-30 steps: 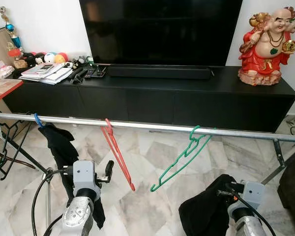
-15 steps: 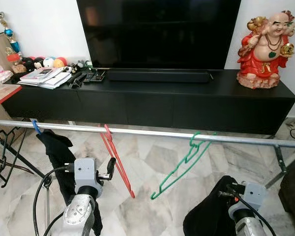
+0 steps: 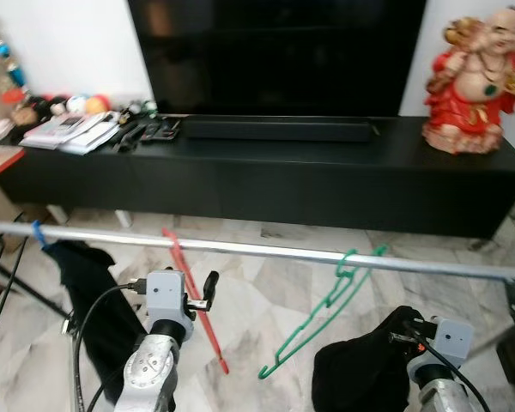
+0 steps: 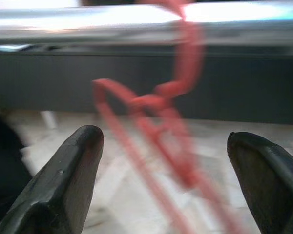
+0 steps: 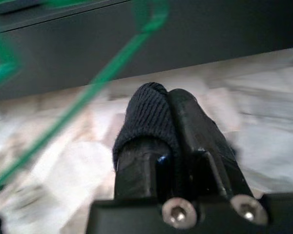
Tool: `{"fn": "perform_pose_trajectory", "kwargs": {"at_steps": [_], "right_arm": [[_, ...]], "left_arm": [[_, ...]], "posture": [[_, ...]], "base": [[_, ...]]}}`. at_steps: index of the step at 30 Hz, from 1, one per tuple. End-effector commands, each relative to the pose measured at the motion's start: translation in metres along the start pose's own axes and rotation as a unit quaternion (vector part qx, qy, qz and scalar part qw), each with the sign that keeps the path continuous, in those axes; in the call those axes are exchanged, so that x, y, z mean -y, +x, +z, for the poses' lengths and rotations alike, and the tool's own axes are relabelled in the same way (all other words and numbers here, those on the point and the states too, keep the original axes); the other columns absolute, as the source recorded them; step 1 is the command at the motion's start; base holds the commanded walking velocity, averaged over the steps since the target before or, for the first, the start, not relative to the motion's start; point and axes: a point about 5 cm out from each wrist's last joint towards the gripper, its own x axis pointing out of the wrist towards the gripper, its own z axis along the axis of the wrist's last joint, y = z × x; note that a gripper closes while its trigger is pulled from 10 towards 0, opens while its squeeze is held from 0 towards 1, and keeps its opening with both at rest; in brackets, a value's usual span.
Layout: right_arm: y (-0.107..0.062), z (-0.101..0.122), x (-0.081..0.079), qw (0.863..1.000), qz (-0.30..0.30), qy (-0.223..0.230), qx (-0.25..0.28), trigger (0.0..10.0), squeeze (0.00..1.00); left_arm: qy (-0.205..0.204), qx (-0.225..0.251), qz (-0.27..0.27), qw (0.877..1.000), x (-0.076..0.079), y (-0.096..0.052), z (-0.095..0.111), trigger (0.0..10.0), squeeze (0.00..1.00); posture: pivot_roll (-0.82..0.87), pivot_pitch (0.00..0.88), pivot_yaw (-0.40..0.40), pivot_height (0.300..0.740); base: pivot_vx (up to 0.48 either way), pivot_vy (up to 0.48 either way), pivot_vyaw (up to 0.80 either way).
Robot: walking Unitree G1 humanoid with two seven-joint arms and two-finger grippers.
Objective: Hang hanger
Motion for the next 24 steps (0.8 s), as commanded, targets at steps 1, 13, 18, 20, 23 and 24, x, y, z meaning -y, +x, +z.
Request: {"fn": "perform_pose_trajectory", "kwargs": {"at_steps": [1,13,18,20,23,24], "right_arm": [[0.003,0.005,-0.004,1.0,0.008,-0.004,0.013,10.0,0.0],[0.004,0.004,-0.005,1.0,0.008,-0.005,0.011,10.0,0.0],[0.004,0.003,-0.005,1.0,0.007,-0.004,0.01,10.0,0.0],[0.004,0.003,-0.005,1.0,0.007,-0.004,0.01,10.0,0.0],[0.004,0.003,-0.006,1.0,0.008,-0.003,0.01,10.0,0.0],[0.004,0.004,-0.006,1.0,0.008,-0.003,0.01,10.0,0.0]], "left_arm": [[0.011,0.0,-0.008,1.0,0.0,-0.002,0.001,10.0,0.0],[0.004,-0.09,-0.069,0.994,0.02,0.01,-0.009,10.0,0.0],[0.013,-0.11,-0.082,0.99,0.03,0.028,0.001,10.0,0.0],[0.031,-0.123,-0.069,0.989,0.031,0.037,0.005,10.0,0.0],[0.044,-0.14,-0.047,0.988,0.032,0.047,0.01,10.0,0.0],[0.042,-0.155,-0.03,0.987,0.031,0.051,0.011,10.0,0.0]], "posture": [[-0.07,0.0,0.052,0.74],[-0.07,0.01,0.05,0.74],[-0.07,0.015,0.05,0.74],[-0.07,0.016,0.05,0.74],[-0.07,0.02,0.052,0.74],[-0.07,0.021,0.052,0.74]], "base": [[0.0,0.0,0.0],[0.0,0.0,0.0],[0.0,0.0,0.0],[0.0,0.0,0.0],[0.0,0.0,0.0],[0.0,0.0,0.0]]}}
